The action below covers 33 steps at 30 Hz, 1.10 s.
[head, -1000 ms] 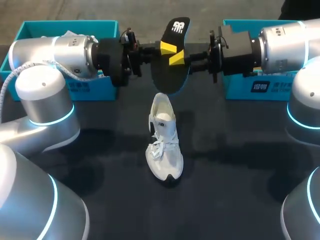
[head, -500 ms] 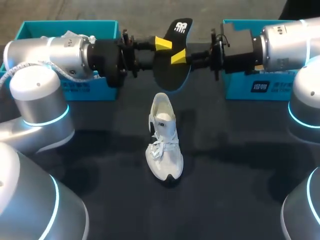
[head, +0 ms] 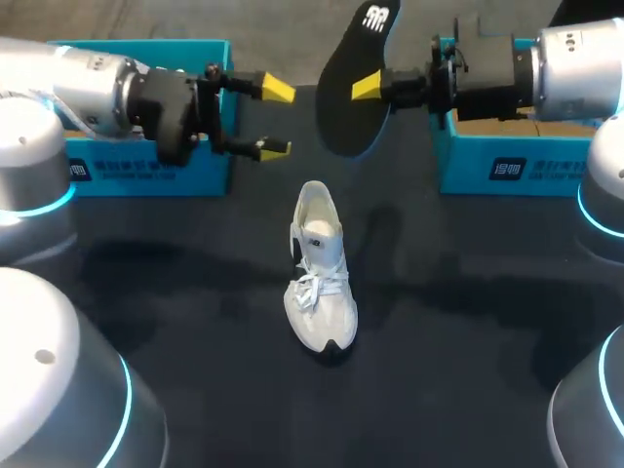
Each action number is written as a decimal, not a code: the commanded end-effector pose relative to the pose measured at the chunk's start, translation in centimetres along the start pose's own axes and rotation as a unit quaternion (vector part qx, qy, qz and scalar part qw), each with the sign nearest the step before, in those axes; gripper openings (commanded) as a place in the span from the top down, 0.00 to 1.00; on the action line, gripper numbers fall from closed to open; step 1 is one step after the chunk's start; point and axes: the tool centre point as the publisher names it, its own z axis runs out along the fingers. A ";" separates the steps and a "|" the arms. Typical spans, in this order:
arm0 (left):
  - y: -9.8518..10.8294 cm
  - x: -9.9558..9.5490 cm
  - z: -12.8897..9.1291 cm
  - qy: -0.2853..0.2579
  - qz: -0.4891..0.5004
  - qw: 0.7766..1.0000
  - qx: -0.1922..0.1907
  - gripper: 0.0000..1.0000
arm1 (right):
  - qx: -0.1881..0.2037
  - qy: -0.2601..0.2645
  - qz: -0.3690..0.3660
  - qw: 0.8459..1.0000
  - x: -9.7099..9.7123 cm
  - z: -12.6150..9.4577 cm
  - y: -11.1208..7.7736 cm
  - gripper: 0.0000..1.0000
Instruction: Take the shoe out of the shoebox, open the shoe tongue, remove and reinsert the insole, then place the shoe into the shoebox
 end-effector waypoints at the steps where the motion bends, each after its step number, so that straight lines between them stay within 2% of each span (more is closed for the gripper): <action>1: 0.6 0.0 -3.0 0.022 -0.011 0.999 0.027 0.00 | -0.008 0.004 -0.009 1.000 0.3 0.7 0.6 1.00; 5: 0.7 0.3 -3.3 0.023 -0.011 0.999 0.022 0.00 | -0.014 0.006 -0.017 1.000 0.8 0.9 1.2 1.00; 26: 0.8 0.5 -3.2 0.030 -0.019 0.999 0.019 0.00 | -0.014 0.006 -0.017 1.000 0.8 0.9 1.2 1.00; 33: 1.1 1.6 -2.5 0.069 -0.056 0.995 0.039 0.00 | -0.003 -0.044 -0.121 0.992 0.1 1.8 2.6 1.00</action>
